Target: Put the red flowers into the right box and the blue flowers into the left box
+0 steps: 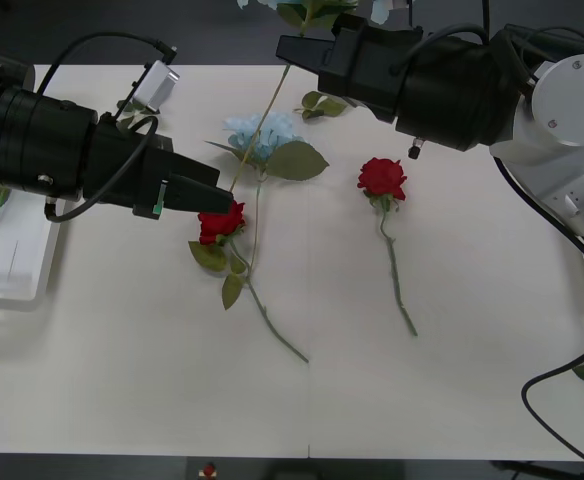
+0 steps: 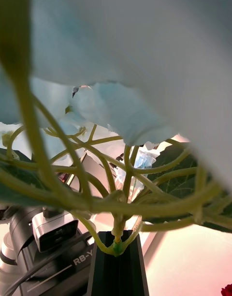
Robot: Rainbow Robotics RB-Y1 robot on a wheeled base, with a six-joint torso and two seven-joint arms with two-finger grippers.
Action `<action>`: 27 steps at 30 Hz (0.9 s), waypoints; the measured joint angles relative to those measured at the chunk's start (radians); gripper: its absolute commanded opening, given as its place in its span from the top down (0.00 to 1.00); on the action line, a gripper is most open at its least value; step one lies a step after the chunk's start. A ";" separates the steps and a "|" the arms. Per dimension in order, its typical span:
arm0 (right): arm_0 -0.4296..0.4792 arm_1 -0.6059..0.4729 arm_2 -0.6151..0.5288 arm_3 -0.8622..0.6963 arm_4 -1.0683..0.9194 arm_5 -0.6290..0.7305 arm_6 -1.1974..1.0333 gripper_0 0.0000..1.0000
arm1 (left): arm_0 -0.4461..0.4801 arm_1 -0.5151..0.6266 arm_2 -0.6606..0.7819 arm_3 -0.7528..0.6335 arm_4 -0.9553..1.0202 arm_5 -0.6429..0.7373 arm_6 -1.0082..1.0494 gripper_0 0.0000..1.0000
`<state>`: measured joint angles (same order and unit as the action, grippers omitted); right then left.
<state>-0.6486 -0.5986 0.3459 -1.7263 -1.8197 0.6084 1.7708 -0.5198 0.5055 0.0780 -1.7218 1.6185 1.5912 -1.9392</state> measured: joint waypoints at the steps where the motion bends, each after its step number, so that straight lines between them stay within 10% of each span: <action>1: 0.000 0.000 0.000 0.000 -0.001 -0.001 0.000 1.00 | 0.000 -0.008 -0.001 0.000 0.000 -0.008 0.000 0.00; 20: 0.000 0.000 0.000 0.000 -0.015 -0.005 0.000 1.00 | -0.032 -0.056 -0.095 0.000 -0.009 -0.115 0.000 0.09; 23: 0.000 0.000 0.000 0.000 -0.015 -0.005 0.000 1.00 | -0.033 -0.074 -0.095 0.000 -0.009 -0.127 0.000 0.60; 24: 0.000 0.000 0.000 0.000 -0.015 -0.005 0.000 1.00 | -0.033 -0.079 -0.095 0.000 -0.009 -0.129 0.000 1.00; 27: 0.000 0.000 0.000 0.000 -0.015 -0.005 0.000 1.00 | -0.033 -0.087 -0.095 0.000 -0.009 -0.130 0.000 1.00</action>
<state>-0.6486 -0.5985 0.3459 -1.7263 -1.8351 0.6038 1.7708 -0.5525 0.4187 -0.0168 -1.7217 1.6095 1.4614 -1.9390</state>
